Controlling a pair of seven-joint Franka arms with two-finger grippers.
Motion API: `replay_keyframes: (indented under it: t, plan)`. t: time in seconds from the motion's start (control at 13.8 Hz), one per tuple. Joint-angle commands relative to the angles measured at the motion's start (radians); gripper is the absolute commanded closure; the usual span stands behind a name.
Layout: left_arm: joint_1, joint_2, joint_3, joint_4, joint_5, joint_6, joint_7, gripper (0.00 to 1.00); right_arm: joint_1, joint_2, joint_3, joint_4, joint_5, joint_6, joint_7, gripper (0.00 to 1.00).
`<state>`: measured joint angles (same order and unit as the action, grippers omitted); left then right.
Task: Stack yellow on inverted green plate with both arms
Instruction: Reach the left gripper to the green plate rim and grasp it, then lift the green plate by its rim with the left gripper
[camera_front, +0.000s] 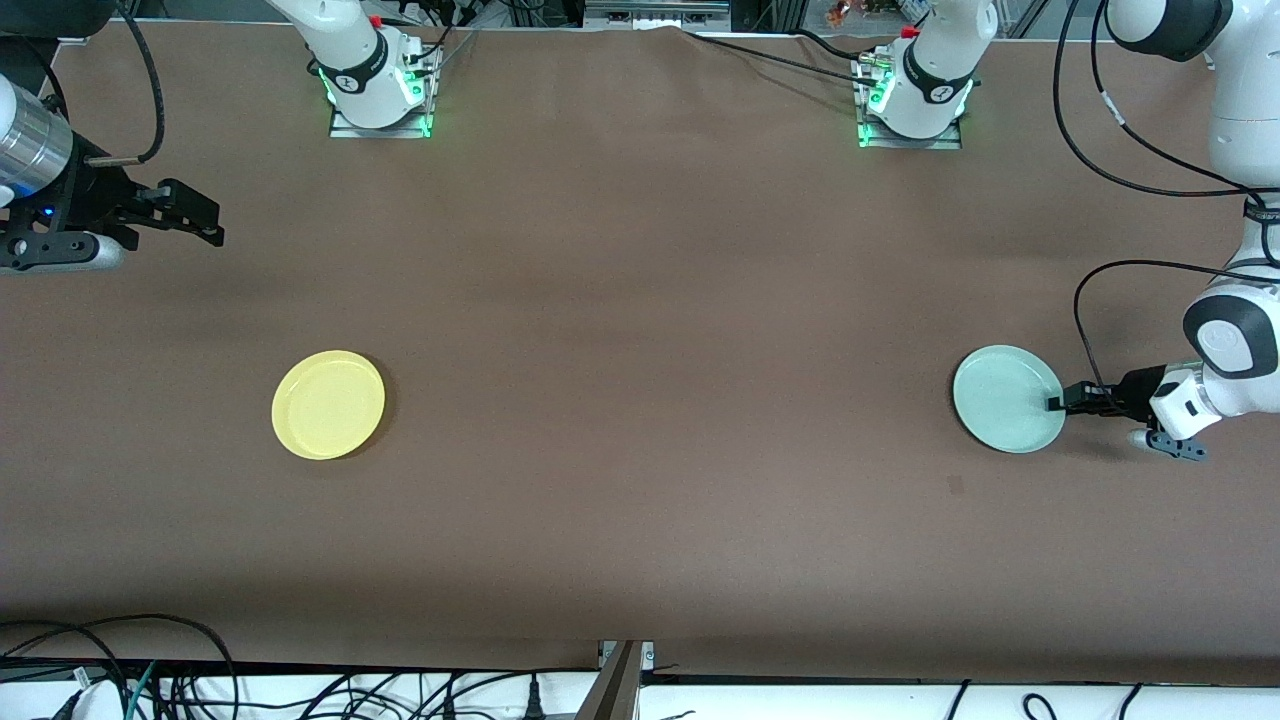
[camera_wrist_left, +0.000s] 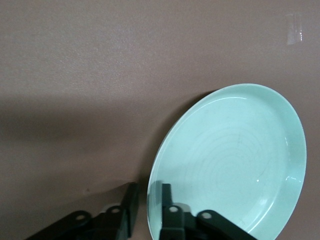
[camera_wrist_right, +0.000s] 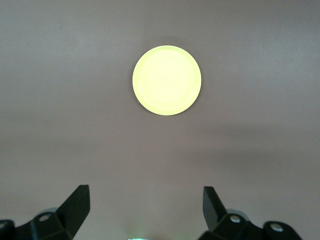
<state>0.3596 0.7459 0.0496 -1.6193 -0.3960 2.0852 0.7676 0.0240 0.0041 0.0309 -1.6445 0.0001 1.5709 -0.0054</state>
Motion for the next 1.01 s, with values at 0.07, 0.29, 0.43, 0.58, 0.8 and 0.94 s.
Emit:
replay_keyframes:
  t: [0.07, 0.29, 0.43, 0.58, 0.8, 0.94]
  plan:
    - [0.005, -0.013, -0.004, -0.013, -0.011, 0.006, 0.033, 1.0, -0.003, 0.004, -0.002, 0.018, 0.009, -0.018, -0.004, 0.0]
    - [0.001, -0.019, -0.007, -0.005, -0.011, 0.0, 0.033, 1.0, -0.004, 0.004, -0.003, 0.018, 0.011, -0.02, -0.004, 0.0]
    - [-0.016, -0.042, -0.013, 0.024, -0.009, -0.002, 0.027, 1.0, -0.006, 0.004, -0.006, 0.018, 0.014, -0.02, -0.004, 0.0]
    - [-0.077, -0.071, -0.016, 0.054, 0.017, -0.002, 0.024, 1.0, -0.006, 0.004, -0.006, 0.018, 0.012, -0.02, -0.002, 0.0]
    - [-0.186, -0.08, -0.014, 0.154, 0.043, -0.002, 0.013, 1.0, -0.01, 0.007, -0.009, 0.015, 0.014, -0.022, -0.001, 0.0]
    - [-0.272, -0.08, -0.011, 0.2, 0.106, 0.009, 0.0, 1.0, -0.012, 0.007, -0.011, 0.017, 0.014, -0.02, 0.001, 0.0]
